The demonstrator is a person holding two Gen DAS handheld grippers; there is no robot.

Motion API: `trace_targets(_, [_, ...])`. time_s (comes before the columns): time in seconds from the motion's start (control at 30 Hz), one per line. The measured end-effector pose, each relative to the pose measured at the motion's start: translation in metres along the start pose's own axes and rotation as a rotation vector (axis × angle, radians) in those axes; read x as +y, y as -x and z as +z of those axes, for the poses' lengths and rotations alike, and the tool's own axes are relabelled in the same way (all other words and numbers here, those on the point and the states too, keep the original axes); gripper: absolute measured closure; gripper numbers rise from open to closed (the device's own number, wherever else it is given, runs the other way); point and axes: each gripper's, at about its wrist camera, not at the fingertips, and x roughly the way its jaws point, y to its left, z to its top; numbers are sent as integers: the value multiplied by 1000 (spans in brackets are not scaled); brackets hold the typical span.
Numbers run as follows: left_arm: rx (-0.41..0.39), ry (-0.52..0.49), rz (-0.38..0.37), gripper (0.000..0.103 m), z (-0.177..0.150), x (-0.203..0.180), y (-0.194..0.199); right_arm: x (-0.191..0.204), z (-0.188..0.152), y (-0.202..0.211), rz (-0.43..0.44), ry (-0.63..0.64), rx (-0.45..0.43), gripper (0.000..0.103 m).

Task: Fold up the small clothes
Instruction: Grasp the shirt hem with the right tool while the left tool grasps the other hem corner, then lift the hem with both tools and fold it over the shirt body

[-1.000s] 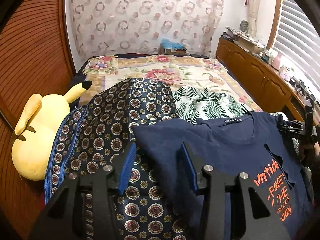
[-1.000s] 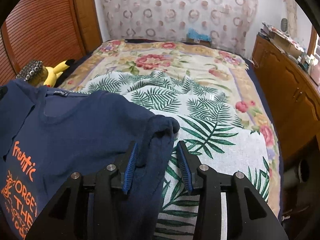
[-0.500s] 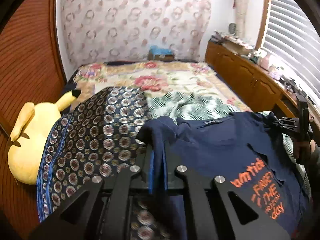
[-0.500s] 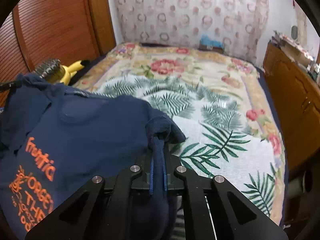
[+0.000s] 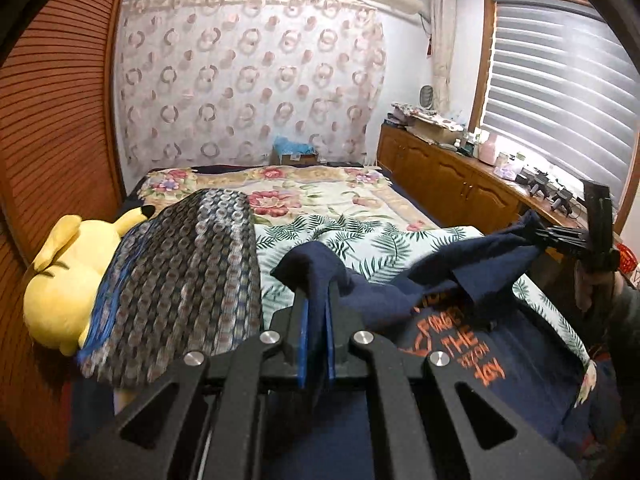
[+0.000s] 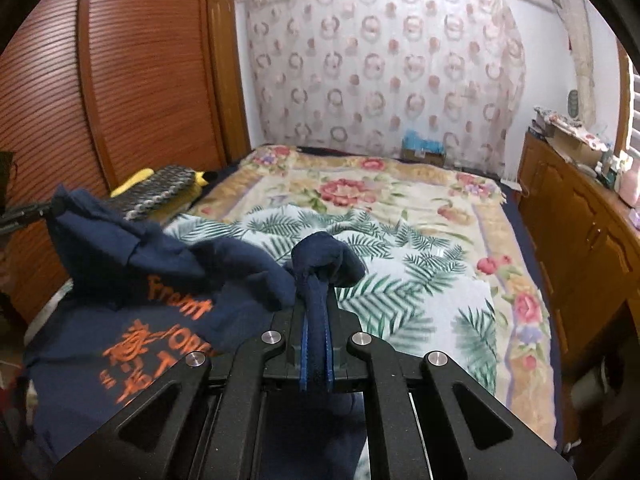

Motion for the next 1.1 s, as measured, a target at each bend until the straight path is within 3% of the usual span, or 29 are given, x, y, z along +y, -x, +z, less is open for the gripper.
trace_targets(0.23, [-6,82,-11,99,-66,5,52,25,-61,64,5,-28,-15,100])
trace_targets(0.37, [-8,95,4,99,-86,5,76,29,-95,88,6,-66,8,100])
trace_targets(0.5, [1,101,31,99,-100,0,97,33,-109,112,16,-89,6,100])
trace_targets(0.67, [44,95,58,99,-119,-1,101,42,-129,137,24,-95,19,100])
trace_targets(0.87, [99,112,73,97,-138,9,94,52,-159,127,27,-61,67,99])
trace_targets(0.97, [101,98,104,93,-139,9,99,45,-167,123,21,-87,83,97])
trace_targets(1.1, [86,86,140,75,-133,13,105,41,-164,128,-3,-90,77,92])
